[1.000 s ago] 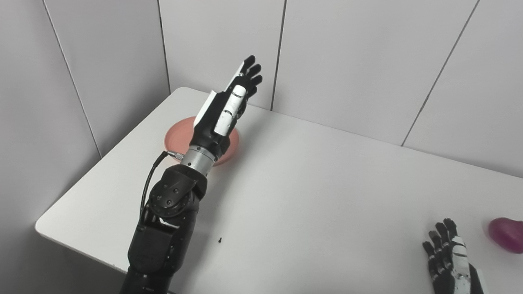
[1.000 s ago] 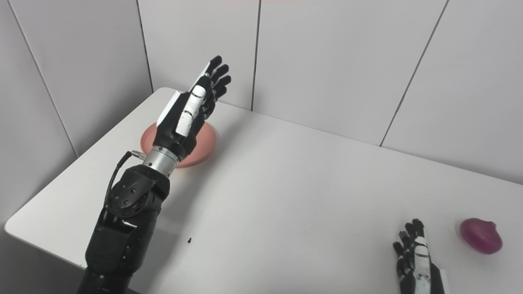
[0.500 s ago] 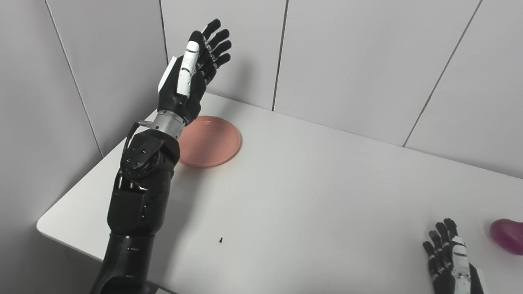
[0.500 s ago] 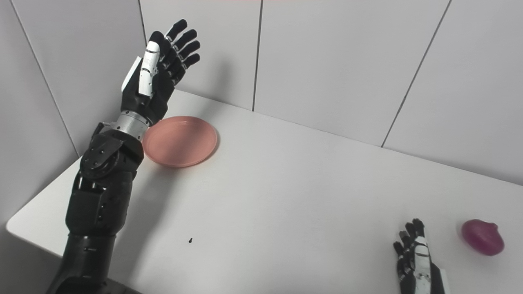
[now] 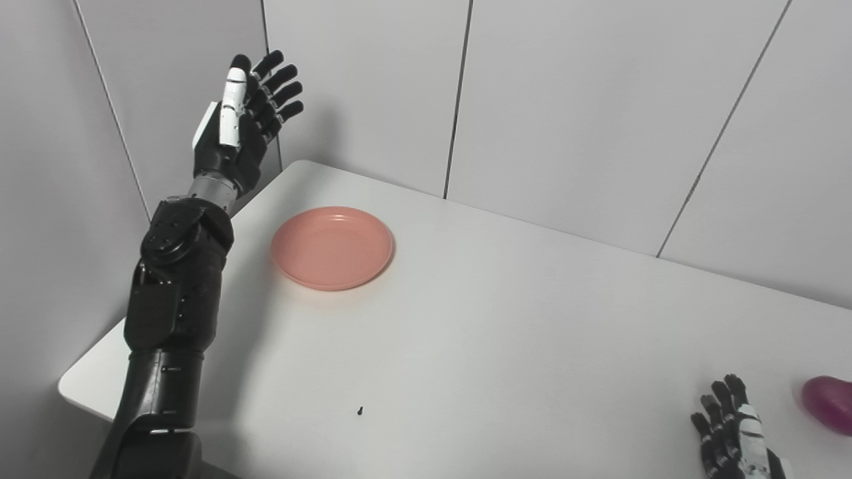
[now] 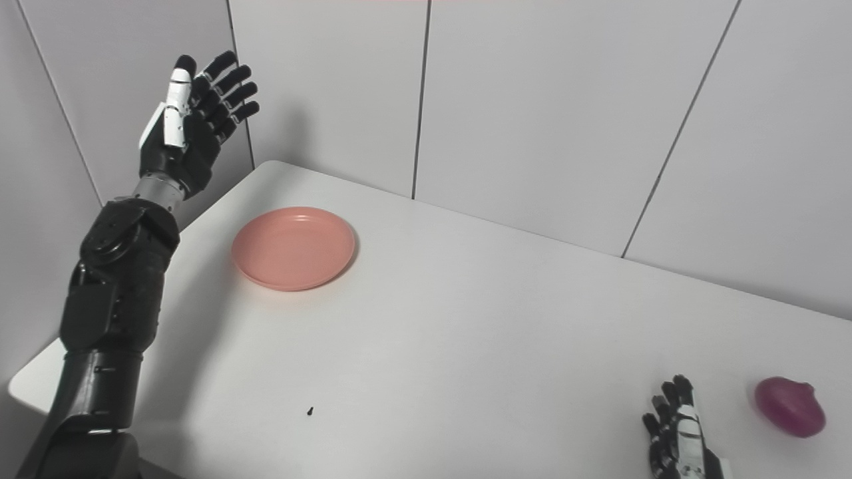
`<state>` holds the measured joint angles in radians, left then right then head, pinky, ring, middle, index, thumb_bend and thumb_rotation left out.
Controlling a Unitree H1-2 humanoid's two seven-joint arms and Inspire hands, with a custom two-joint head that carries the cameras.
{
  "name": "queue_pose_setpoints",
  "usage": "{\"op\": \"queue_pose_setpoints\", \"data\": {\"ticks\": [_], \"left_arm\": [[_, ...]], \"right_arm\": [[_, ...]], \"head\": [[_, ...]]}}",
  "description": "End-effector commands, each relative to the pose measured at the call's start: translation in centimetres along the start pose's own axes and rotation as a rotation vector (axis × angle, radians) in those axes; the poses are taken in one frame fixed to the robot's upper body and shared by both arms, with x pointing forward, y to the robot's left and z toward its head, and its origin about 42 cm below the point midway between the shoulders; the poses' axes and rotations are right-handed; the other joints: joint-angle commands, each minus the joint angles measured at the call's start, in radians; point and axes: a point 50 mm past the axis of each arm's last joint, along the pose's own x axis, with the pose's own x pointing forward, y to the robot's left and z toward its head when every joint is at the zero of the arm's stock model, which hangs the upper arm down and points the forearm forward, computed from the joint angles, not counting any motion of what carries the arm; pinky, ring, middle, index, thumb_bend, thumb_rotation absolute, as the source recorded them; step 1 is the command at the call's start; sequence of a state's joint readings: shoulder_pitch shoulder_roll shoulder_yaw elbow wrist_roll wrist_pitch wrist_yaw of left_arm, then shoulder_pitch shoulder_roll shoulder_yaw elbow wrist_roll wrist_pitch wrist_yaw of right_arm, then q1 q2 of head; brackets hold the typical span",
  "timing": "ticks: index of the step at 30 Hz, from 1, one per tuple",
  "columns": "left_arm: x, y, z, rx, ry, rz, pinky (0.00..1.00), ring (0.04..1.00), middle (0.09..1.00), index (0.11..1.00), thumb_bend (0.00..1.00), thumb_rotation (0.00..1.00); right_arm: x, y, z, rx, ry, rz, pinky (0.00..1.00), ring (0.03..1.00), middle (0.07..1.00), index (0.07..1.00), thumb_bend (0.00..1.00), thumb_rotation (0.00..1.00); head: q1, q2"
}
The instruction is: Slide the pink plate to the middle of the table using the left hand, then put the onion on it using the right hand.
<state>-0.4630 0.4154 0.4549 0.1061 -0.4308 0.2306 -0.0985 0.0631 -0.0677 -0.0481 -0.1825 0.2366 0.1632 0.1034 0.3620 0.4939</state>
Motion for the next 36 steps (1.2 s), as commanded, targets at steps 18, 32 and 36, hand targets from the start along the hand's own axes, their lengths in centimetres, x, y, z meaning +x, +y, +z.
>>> {"op": "queue_pose_setpoints", "data": {"ticks": [18,32,36], "left_arm": [[1.9,3.2,-1.0,-0.076,0.013,0.071,0.9,0.89,0.891,0.875,0.42,1.0],[0.9,3.6,-4.4,-0.126,0.112,0.112,0.9,0.885,0.88,0.865,0.39,1.0],[0.6,3.8,-5.3,-0.124,0.142,0.111,0.9,0.895,0.89,0.877,0.41,1.0]], "right_arm": [[0.5,0.3,1.8,0.004,-0.076,0.027,1.0,1.0,1.0,1.0,0.02,1.0],[0.5,0.5,1.9,-0.005,-0.078,0.024,1.0,1.0,1.0,1.0,0.02,1.0],[0.5,0.5,2.0,-0.005,-0.079,0.026,1.0,1.0,1.0,1.0,0.02,1.0]], "head": [[0.0,0.007],[-0.002,0.009],[-0.003,0.011]]}}
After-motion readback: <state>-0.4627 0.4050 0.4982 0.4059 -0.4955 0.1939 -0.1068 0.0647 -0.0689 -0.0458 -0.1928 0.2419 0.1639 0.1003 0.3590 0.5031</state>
